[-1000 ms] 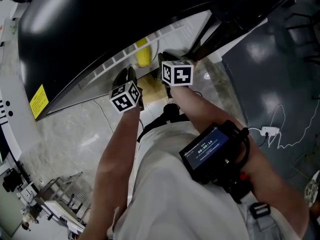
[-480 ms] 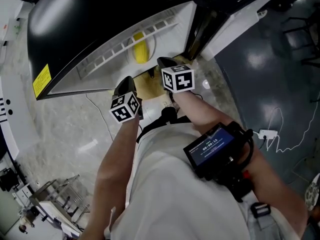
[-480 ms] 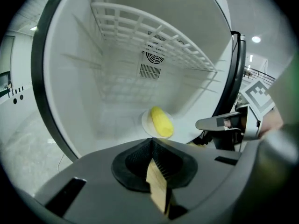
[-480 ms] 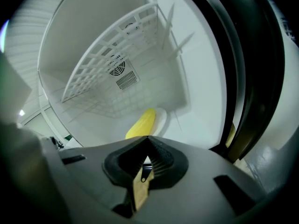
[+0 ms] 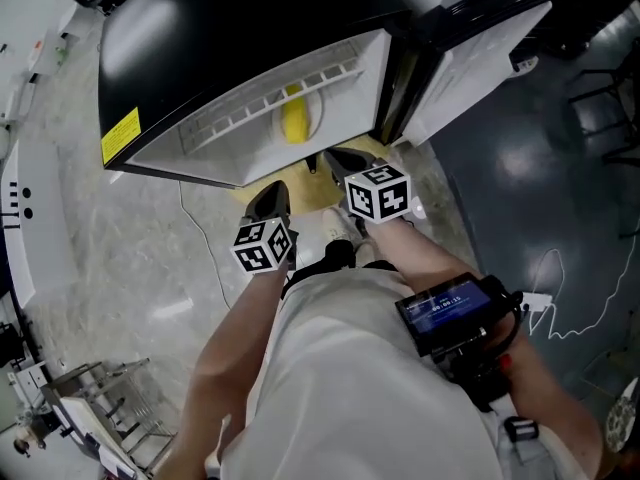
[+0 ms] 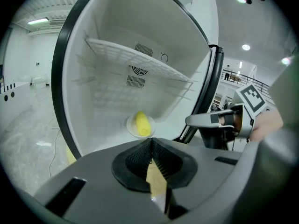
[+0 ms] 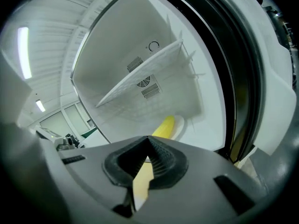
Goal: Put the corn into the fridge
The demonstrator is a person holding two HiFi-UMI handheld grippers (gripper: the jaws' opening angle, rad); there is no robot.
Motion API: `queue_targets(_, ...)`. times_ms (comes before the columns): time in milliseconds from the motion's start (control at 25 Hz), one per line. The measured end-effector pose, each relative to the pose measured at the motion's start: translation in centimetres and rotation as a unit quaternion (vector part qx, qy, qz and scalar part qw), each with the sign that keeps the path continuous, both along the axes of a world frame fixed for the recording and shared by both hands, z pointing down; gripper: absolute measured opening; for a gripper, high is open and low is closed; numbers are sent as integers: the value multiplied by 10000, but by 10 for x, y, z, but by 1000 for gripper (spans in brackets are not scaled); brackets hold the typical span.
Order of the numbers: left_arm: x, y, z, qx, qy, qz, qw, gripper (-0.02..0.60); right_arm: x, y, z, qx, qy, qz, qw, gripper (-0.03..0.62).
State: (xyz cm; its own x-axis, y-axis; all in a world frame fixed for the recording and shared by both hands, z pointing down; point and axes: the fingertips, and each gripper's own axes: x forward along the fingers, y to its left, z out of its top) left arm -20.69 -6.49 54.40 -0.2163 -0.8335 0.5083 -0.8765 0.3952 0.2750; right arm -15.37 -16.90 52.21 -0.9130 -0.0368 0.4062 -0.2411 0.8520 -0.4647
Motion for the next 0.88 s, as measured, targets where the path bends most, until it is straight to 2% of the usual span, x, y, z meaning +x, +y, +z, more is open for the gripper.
queue_targets(600,51,17,-62,784,-48,705,9944,8,50,39,-44,329,-425,-765,9956,8)
queue_targets(880,55,37,-71,857,-202,546,9946,8,57,57,-54,362,-558,-1041,9923,8)
